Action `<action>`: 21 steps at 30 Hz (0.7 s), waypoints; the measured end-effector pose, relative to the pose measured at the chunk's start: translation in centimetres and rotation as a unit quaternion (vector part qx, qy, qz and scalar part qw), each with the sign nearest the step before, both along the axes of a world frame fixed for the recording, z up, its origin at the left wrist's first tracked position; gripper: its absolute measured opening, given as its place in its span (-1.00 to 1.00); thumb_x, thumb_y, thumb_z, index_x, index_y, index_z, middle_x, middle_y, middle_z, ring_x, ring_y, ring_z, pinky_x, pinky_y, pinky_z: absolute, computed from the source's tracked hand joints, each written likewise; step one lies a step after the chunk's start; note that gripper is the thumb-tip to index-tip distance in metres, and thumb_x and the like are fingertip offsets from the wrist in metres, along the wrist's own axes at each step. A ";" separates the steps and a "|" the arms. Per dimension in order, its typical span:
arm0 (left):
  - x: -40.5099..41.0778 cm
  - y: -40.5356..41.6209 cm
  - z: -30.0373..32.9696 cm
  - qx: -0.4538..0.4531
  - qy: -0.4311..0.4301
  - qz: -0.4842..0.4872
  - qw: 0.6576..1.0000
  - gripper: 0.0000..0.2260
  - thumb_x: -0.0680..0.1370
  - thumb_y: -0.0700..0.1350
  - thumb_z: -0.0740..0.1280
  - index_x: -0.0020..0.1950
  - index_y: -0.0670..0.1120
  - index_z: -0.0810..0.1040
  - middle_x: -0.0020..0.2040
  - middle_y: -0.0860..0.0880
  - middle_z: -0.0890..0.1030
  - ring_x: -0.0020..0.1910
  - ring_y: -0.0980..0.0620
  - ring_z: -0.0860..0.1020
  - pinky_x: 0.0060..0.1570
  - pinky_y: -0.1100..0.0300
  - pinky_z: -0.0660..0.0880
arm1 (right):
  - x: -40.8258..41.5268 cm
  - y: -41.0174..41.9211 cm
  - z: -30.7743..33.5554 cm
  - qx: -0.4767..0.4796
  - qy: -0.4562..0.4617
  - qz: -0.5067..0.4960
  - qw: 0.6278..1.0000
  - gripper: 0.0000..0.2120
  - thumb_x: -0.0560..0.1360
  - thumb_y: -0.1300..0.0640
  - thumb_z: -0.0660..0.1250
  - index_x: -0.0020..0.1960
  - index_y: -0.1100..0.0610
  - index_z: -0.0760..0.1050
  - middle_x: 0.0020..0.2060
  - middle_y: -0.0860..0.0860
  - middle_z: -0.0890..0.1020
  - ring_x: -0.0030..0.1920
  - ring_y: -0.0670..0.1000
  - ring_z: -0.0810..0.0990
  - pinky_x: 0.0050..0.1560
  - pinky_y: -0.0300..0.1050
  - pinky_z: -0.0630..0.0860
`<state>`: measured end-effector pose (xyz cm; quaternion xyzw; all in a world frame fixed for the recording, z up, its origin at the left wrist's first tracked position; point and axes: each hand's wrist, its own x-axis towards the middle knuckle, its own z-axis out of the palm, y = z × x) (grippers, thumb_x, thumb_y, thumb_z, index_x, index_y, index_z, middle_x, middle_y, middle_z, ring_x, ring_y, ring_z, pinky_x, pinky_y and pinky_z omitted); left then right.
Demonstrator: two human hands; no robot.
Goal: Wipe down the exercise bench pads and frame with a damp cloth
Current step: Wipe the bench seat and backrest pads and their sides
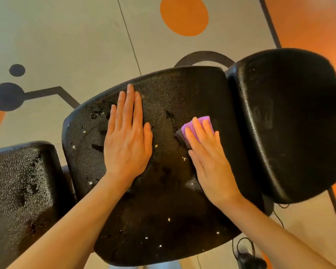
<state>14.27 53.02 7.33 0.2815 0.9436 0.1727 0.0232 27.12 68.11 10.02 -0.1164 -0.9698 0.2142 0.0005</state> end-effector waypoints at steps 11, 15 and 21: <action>0.0 0.1 0.0 0.009 0.002 -0.001 1.000 -0.45 0.68 -0.03 -0.01 0.63 -0.20 -0.03 0.65 -0.14 -0.05 0.63 -0.09 -0.08 0.60 0.01 -0.10 | -2.7 -1.0 -0.4 0.069 -0.005 0.002 0.998 -0.52 0.64 0.06 0.03 0.55 0.07 0.08 0.56 0.04 0.08 0.57 0.05 -0.05 0.54 0.09 -0.05; 0.0 0.1 0.1 0.013 -0.004 0.004 1.000 -0.45 0.68 -0.03 -0.01 0.63 -0.20 -0.02 0.65 -0.14 -0.04 0.63 -0.09 -0.07 0.60 0.00 -0.09 | 1.6 -1.9 0.0 0.095 -0.038 0.046 0.994 -0.52 0.64 -0.01 0.02 0.54 0.03 0.11 0.55 0.02 0.12 0.56 0.05 0.01 0.52 0.15 0.09; 1.2 -1.7 1.0 0.061 -0.038 -0.003 0.997 -0.47 0.69 -0.04 0.04 0.63 -0.18 0.01 0.65 -0.13 -0.02 0.63 -0.06 -0.09 0.59 0.03 -0.17 | -7.0 -1.5 -0.4 0.075 -0.003 -0.042 0.996 -0.50 0.65 -0.06 -0.01 0.55 0.05 0.07 0.56 0.05 0.05 0.57 0.06 -0.08 0.53 0.12 -0.07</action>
